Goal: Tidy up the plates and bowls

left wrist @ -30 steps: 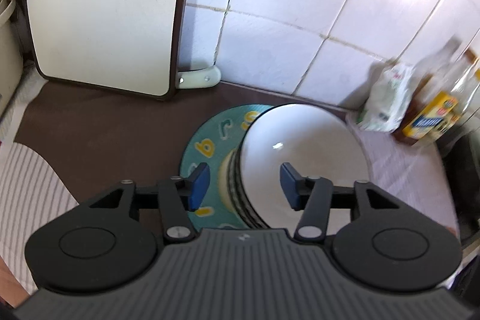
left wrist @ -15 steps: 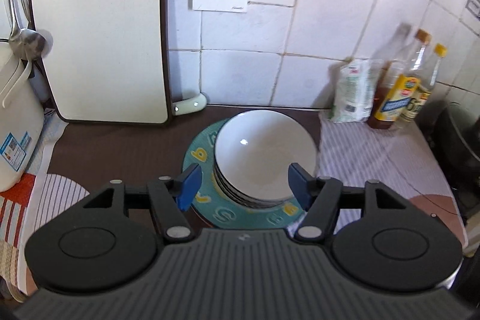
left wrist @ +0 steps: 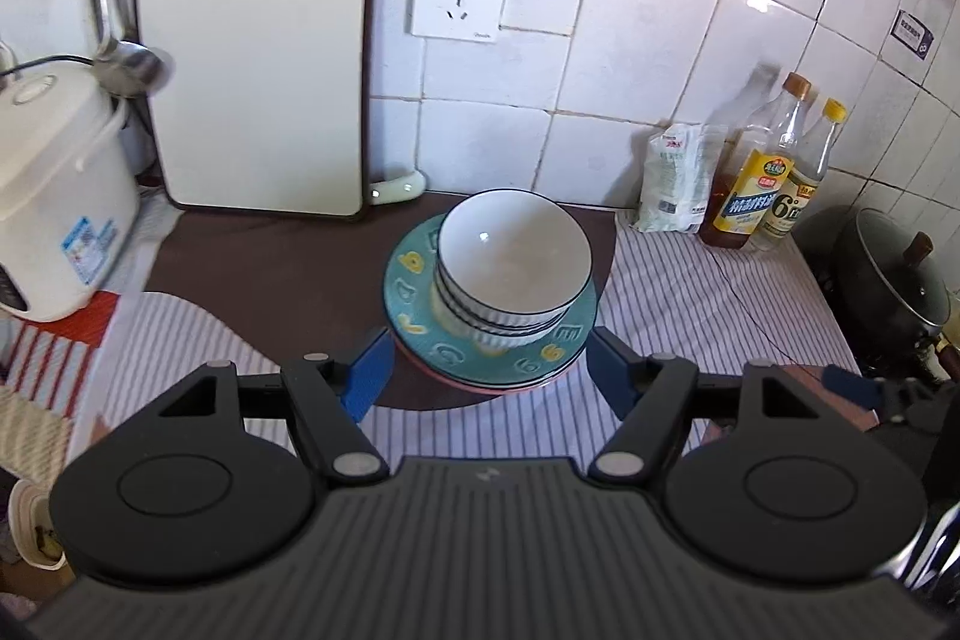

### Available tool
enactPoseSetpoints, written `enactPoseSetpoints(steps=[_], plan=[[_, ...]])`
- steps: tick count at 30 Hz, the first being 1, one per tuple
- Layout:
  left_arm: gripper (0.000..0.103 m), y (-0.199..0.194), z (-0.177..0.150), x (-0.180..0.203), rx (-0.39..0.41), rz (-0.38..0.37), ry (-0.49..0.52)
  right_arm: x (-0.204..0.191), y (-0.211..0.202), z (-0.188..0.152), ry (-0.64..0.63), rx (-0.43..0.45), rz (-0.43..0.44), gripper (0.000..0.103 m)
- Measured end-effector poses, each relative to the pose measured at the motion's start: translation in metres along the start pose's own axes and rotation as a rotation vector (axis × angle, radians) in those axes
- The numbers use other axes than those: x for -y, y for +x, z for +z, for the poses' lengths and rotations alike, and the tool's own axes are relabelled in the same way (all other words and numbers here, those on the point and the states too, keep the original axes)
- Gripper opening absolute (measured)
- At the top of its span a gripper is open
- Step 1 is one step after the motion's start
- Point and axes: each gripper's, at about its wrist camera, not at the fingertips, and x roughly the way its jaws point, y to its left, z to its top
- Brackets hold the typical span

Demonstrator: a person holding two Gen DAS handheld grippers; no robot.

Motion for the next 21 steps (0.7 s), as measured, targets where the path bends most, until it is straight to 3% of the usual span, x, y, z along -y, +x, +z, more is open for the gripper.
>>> enactPoseSetpoints(steps=[1, 2, 3, 6, 15, 21], plan=[[0.078, -0.004, -0.001, 0.0, 0.004, 0.004, 0.002, 0.001, -0.005, 0.002, 0.004, -0.009, -0.015, 0.102], [0.09, -0.009, -0.003, 0.0, 0.007, 0.002, 0.008, 0.002, -0.01, 0.003, 0.005, -0.015, -0.025, 0.102], [0.093, -0.013, -0.005, 0.0, 0.015, -0.004, 0.013, 0.002, -0.015, 0.004, 0.007, -0.019, -0.037, 0.102], [0.094, -0.024, -0.015, 0.005, 0.043, -0.004, 0.032, 0.008, -0.028, 0.002, 0.043, -0.019, -0.037, 0.102], [0.094, -0.033, -0.039, 0.01, 0.005, 0.054, 0.054, 0.025, -0.066, -0.01, 0.102, 0.003, -0.042, 0.102], [0.094, -0.037, -0.046, 0.005, 0.007, 0.105, 0.034, 0.023, -0.085, -0.012, 0.062, 0.011, -0.029, 0.102]])
